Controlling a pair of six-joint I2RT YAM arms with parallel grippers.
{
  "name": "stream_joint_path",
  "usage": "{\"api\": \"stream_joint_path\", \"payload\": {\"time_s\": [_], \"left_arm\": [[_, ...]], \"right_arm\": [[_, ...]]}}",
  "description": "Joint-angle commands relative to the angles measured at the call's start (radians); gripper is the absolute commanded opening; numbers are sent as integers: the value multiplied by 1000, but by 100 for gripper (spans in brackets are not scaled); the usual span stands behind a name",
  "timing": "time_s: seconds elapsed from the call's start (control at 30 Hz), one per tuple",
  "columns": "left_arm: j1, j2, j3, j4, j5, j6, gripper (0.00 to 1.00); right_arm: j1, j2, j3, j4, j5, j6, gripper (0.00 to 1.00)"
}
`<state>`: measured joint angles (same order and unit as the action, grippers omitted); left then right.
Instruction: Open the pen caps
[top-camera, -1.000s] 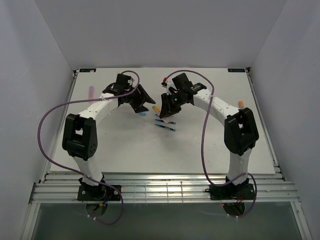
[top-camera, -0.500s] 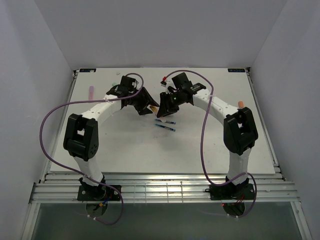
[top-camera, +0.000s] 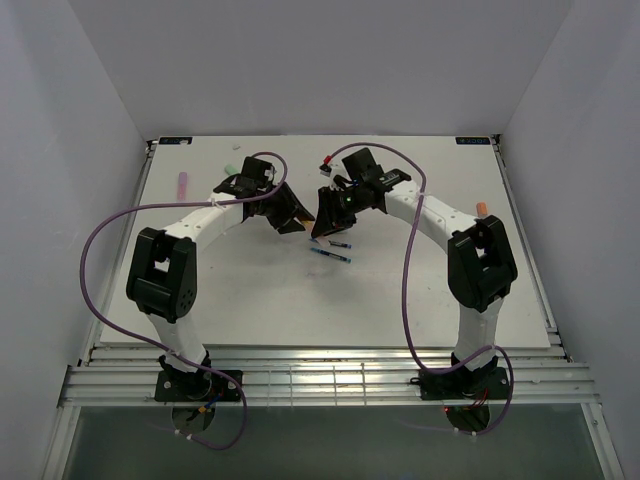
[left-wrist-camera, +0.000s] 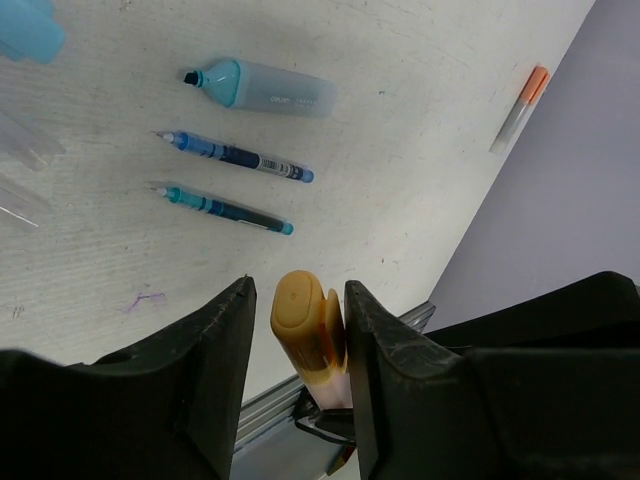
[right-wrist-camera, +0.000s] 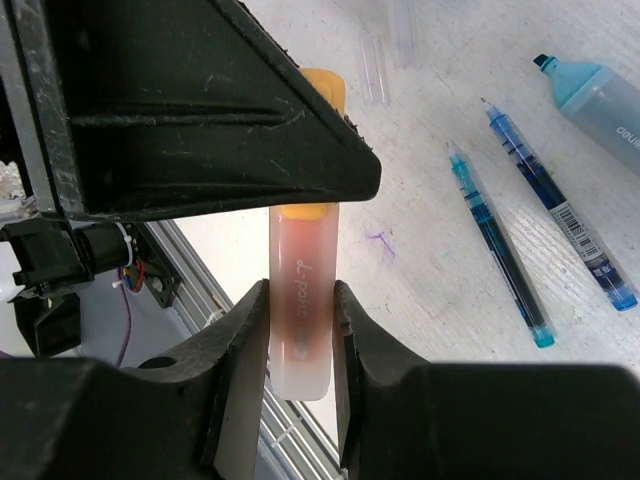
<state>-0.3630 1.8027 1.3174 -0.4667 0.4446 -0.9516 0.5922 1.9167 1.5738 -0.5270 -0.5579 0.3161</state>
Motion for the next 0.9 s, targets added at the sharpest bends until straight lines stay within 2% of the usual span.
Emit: {"api": "stream_joint_path", "payload": {"time_s": [0.0, 0.23, 0.3, 0.43, 0.5, 0.53, 0.87], "left_arm": [[-1, -62, 11, 3, -14, 8, 49], [-1, -49, 26, 2, -6, 7, 31], [-2, -48, 31, -1, -6, 10, 23], [-1, -43, 45, -12, -4, 16, 8], [-2, -40, 49, -18, -3, 16, 0], [-2, -40, 49, -18, -4, 13, 0], [-2, -45, 52, -18, -4, 7, 0]], "right_arm": [[4, -56, 0, 27, -25, 11, 8], [6, -47, 11, 30, -37, 11, 8], [6, -44, 14, 30, -39, 6, 8], [6, -22, 52, -10, -34, -29, 27], [8, -5, 71, -24, -28, -38, 31], [8, 4, 86, -33, -27, -43, 35], [14, 47, 135, -44, -22, -41, 36]]}}
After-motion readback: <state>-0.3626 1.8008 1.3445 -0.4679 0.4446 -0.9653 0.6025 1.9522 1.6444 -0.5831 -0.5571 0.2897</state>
